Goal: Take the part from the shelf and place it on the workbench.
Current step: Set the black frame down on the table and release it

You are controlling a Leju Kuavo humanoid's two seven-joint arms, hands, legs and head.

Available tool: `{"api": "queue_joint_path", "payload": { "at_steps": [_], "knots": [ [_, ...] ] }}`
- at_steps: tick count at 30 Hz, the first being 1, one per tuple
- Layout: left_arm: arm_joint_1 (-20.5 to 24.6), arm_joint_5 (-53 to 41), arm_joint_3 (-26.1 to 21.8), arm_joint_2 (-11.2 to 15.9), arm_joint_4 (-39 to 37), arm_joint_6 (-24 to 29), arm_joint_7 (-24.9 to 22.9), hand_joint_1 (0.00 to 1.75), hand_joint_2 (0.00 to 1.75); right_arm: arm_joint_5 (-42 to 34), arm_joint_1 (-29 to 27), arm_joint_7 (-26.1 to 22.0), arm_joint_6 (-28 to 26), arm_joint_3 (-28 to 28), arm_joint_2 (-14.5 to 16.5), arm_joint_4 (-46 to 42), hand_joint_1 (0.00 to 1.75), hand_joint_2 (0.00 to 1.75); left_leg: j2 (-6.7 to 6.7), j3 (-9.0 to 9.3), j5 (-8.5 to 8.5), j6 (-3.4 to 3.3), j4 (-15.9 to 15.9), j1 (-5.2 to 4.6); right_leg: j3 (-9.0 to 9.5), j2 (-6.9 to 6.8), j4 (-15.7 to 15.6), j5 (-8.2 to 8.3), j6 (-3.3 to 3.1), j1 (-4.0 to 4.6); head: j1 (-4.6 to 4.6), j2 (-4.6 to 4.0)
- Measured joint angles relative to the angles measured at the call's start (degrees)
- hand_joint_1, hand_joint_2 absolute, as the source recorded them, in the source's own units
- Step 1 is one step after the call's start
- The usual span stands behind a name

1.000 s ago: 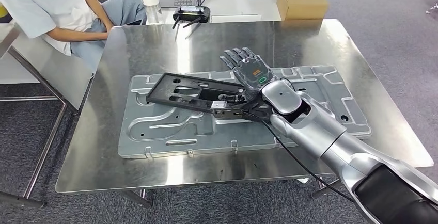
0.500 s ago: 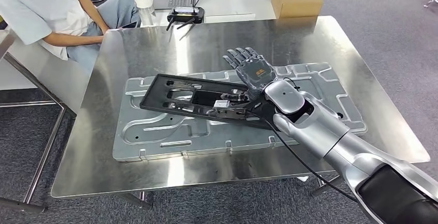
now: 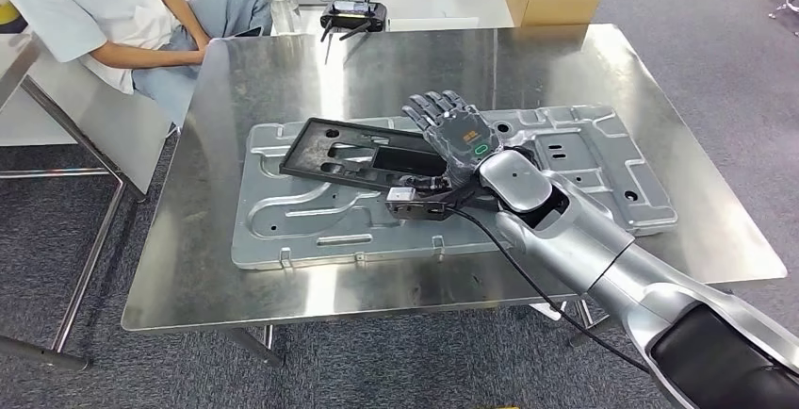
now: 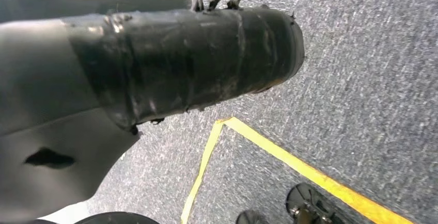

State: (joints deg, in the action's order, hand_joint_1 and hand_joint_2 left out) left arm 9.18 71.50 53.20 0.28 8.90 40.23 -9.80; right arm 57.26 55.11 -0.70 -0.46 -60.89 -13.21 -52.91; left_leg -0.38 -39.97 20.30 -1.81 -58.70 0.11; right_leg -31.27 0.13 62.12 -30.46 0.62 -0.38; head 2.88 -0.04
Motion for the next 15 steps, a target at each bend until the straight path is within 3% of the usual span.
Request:
{"api": "queue_joint_path", "payload": {
  "at_steps": [2,5,6,7,9,10,11,13,15],
  "knots": [
    [0.01,-0.03,0.00,-0.02,0.00,-0.01,-0.07,0.00,0.00,0.01,0.27,0.00,-0.05,0.09,-0.01,-0.20,0.00,0.00,0.01,-0.16,-0.89,0.64,0.25,0.04,1.83,0.00,-3.47,0.87,-0.40,0.52,-0.10,0.00],
    [-0.05,-0.02,0.00,0.06,0.00,-0.01,0.01,0.00,0.00,0.08,0.44,-0.01,-0.06,0.14,-0.02,-0.27,0.00,0.00,-0.10,-0.23,-1.79,1.76,0.77,0.17,1.02,-0.15,-4.13,2.45,-1.09,0.58,-0.32,0.00],
    [-0.10,-0.02,0.00,0.11,0.00,0.00,0.05,0.00,0.00,0.12,0.43,-0.01,-0.06,0.14,-0.02,-0.29,0.00,0.00,-0.10,-0.66,-0.69,2.07,0.09,0.21,0.72,-0.26,-4.42,3.17,-1.47,0.39,-0.30,0.00],
    [-0.16,0.00,0.00,0.15,0.00,0.01,0.06,0.00,0.00,0.14,0.41,-0.01,-0.05,0.14,-0.02,-0.32,0.00,0.00,-0.10,-1.37,1.50,2.35,-1.66,0.29,0.26,-0.35,-4.68,3.95,-1.86,0.15,-0.24,0.00],
    [-0.18,0.00,0.00,0.16,0.00,-0.01,0.00,0.00,0.00,0.17,0.41,0.00,-0.04,0.14,-0.02,-0.40,0.00,0.00,0.01,-3.16,7.71,2.86,-8.32,0.60,-1.28,-0.38,-4.76,5.39,-2.28,-0.01,-0.08,0.00],
    [-0.14,0.00,0.00,0.17,0.00,-0.04,0.00,0.00,0.00,0.17,0.36,0.00,-0.04,0.14,-0.02,-0.42,0.00,0.00,0.02,-3.68,9.82,3.12,-11.82,0.75,-2.21,-0.37,-4.70,6.06,-2.32,-0.03,-0.03,0.00],
    [-0.09,-0.02,0.00,0.19,0.00,-0.09,0.04,0.00,0.00,0.19,0.29,0.00,-0.04,0.14,-0.02,-0.43,0.00,0.00,0.04,-3.62,10.67,3.34,-14.31,0.85,-3.15,-0.37,-4.60,6.69,-2.21,-0.05,-0.04,0.00],
    [-0.04,-0.03,0.00,0.31,0.00,-0.16,0.13,0.00,0.00,0.26,0.10,0.00,-0.04,0.14,-0.03,-0.43,0.00,0.00,0.06,-0.86,8.90,3.66,-13.80,1.00,-4.97,-0.39,-4.24,7.77,-1.86,-0.17,-0.03,0.00],
    [-0.02,-0.03,0.00,0.46,0.00,-0.20,0.18,0.00,0.00,0.32,0.04,0.00,-0.06,0.14,-0.04,-0.43,0.00,0.00,0.06,4.58,7.18,3.77,-7.42,0.98,-6.64,-0.40,-3.64,8.58,-1.27,-0.32,-0.01,0.01]
  ]
}}
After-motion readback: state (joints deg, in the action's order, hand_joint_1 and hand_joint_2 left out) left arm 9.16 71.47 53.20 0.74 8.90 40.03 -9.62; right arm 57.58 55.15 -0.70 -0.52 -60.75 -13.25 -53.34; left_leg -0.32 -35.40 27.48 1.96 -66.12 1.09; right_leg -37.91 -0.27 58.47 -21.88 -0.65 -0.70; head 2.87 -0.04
